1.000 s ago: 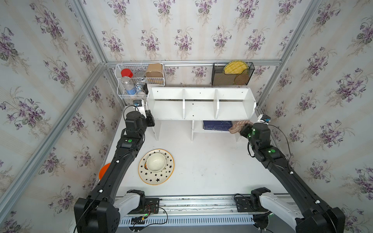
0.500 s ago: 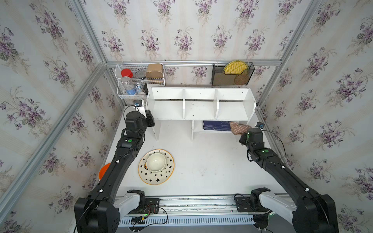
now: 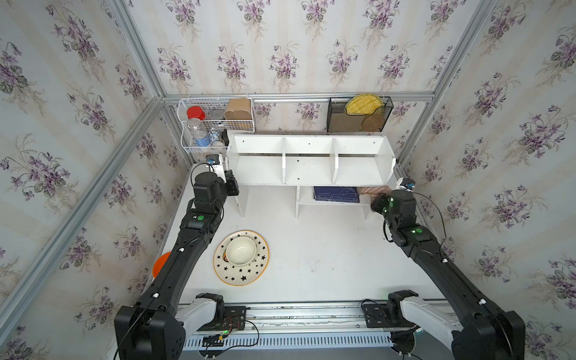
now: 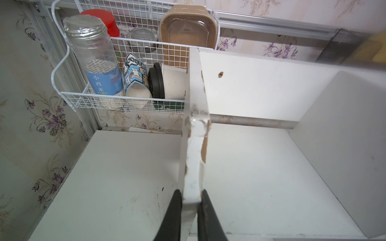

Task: Wipe the bookshelf clean with a cloth
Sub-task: Wipe the dust from the shelf.

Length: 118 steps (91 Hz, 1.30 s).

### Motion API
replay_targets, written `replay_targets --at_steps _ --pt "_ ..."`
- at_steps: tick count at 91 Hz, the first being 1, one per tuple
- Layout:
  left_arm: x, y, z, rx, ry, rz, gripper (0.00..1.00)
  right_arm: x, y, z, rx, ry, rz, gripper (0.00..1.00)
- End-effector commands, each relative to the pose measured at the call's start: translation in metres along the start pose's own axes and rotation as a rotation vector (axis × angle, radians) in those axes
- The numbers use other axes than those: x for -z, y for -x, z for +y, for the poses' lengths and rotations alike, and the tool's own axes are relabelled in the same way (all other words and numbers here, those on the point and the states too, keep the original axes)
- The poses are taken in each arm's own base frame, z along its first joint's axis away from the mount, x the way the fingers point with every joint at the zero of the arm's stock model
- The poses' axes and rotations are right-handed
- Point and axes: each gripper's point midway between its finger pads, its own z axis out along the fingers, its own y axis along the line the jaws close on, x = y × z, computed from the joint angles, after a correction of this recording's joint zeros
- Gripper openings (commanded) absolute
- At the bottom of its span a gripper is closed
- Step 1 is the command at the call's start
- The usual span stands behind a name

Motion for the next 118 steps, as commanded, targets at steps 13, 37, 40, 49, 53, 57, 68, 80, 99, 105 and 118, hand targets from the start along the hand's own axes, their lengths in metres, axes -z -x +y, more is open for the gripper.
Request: replay_targets --at_steps 13,37,40,49,53,57,68,80,99,105,118 --pt "0.0 -0.01 -0.001 0.036 -0.011 0.042 0.0 0.031 0.021 0.045 0.023 0.121 -0.019 0.0" --pt "0.001 -0.011 -0.001 0.039 -0.009 0.042 0.0 0.05 -0.049 0.157 0.131 0.33 0.075 0.0" --pt "0.001 -0.01 -0.001 0.039 -0.01 0.041 0.0 0.051 -0.056 0.172 0.141 0.356 0.085 0.0" --pt "0.002 -0.01 -0.002 0.038 -0.014 0.039 0.0 0.057 -0.075 0.216 0.169 0.434 0.107 0.0" --pt "0.002 -0.009 -0.002 0.037 -0.014 0.037 0.0 0.06 -0.082 0.236 0.183 0.465 0.111 0.0" --pt "0.002 -0.009 -0.002 0.037 -0.015 0.036 0.0 0.06 -0.092 0.254 0.202 0.487 0.122 0.0" --pt "0.002 -0.009 -0.003 0.04 -0.02 0.037 0.0 0.069 -0.118 0.306 0.24 0.565 0.15 0.0" --pt "0.002 -0.009 -0.004 0.041 -0.024 0.036 0.0 0.078 -0.142 0.349 0.263 0.626 0.181 0.0" --pt "0.002 -0.009 -0.006 0.043 -0.034 0.033 0.0 0.085 -0.156 0.386 0.22 0.715 0.221 0.0" --pt "0.002 -0.009 -0.006 0.044 -0.035 0.034 0.0 0.086 -0.16 0.396 0.21 0.742 0.234 0.0" --pt "0.005 -0.007 -0.004 0.038 -0.028 0.026 0.0 0.075 -0.171 0.388 0.226 0.696 0.243 0.0"
